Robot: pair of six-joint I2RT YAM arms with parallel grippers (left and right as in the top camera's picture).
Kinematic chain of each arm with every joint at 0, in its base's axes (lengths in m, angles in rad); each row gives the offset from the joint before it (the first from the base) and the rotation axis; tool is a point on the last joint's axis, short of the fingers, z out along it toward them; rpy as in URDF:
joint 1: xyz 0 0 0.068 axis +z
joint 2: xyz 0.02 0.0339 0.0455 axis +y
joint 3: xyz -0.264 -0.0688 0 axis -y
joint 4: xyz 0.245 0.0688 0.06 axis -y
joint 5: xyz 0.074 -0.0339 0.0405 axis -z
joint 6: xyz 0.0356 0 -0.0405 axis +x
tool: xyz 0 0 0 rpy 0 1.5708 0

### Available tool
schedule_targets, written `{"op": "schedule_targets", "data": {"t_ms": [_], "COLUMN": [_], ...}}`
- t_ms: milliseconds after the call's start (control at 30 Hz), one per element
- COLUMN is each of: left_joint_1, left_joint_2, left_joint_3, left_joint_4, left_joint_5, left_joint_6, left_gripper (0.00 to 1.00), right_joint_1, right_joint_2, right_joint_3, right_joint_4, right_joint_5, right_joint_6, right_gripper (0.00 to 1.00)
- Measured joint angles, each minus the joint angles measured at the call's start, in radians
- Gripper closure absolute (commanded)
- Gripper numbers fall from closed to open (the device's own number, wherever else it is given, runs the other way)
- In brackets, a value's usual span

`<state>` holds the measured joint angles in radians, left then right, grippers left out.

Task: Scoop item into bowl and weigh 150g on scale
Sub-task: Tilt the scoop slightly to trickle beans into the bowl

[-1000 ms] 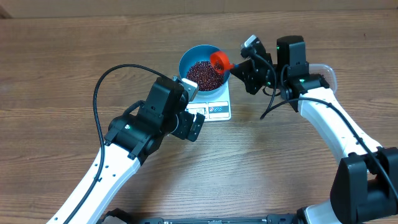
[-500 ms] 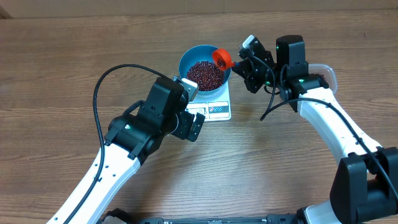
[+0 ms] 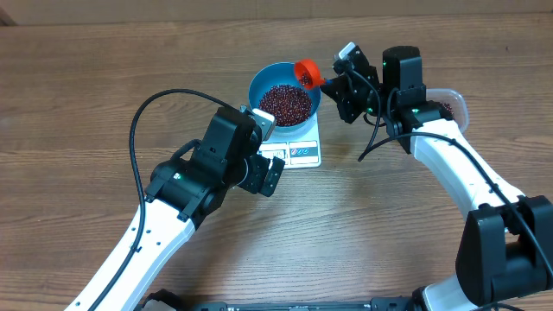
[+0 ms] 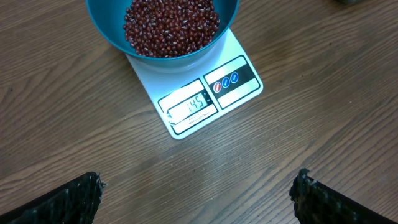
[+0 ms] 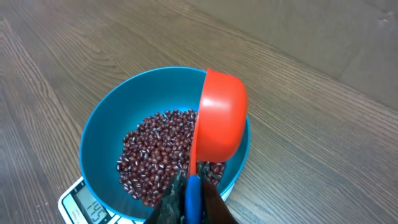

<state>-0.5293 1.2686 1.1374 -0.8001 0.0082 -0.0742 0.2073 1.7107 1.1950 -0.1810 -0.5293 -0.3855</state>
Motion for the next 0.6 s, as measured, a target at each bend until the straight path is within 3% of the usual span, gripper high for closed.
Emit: {"op": "schedule_targets", "data": {"t_ms": [600], "left_joint_1": [0.0], "left_joint_2": [0.0], "left_joint_3": [0.0], "left_joint_4": [0.0], "left_joint_5": [0.0], "left_joint_6": [0.0], "left_gripper": [0.01], "right_joint_1": [0.003], "right_joint_2": [0.0], "right_joint_3": [0.0], "right_joint_4": [-0.021], "right_joint_5": [-0.006], "right_joint_6": [0.041], "right_gripper": [0.96]}}
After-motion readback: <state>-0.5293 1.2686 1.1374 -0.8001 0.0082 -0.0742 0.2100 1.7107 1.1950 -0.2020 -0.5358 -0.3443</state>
